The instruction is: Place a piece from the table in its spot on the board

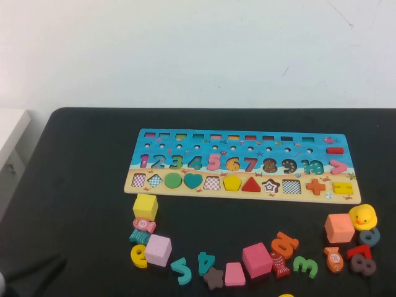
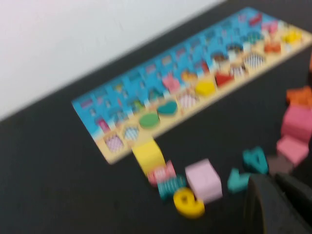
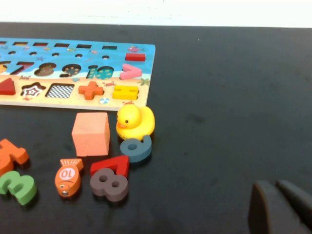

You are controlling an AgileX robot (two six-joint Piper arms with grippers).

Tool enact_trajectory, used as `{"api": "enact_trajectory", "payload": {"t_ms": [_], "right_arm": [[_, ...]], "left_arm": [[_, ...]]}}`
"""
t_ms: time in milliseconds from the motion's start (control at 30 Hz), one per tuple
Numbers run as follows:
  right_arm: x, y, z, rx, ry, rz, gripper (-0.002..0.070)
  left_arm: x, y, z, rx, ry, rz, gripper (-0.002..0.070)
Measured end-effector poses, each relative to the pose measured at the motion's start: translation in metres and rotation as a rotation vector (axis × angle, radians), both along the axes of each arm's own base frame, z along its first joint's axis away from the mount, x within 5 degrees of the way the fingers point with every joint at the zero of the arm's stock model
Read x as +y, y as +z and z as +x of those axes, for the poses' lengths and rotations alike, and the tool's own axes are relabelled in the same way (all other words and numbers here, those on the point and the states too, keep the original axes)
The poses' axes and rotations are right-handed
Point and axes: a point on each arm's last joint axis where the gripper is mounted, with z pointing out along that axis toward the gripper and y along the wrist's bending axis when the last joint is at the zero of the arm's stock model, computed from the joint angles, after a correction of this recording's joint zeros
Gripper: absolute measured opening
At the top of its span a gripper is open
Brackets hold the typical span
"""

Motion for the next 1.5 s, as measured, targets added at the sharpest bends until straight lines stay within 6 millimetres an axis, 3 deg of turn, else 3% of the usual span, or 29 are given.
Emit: {"api": "enact_trajectory", "payload": {"t_ms": [333, 700, 933, 1500], "right_arm": [[0.000, 0.000, 0.000, 0.000, 0.000, 0.000, 0.0019], [0.000, 0.000, 0.000, 0.000, 0.000, 0.000, 0.0019], [0.000, 0.000, 0.000, -0.002, -0.002, 0.000, 0.0019], [0.000, 0.000, 0.000, -0.002, -0.002, 0.000, 0.0019]], "left_arm": [[0.005, -0.056, -0.007, 0.121, 0.007, 0.079, 0.0000], [0.036, -0.120, -0.028, 0.002, 0.309, -0.082, 0.0000], [0.044, -0.122, -0.029, -0.064, 0.473, -0.154, 0.0000], [0.044, -0.122, -0.029, -0.079, 0.474, -0.124, -0.0001]]}}
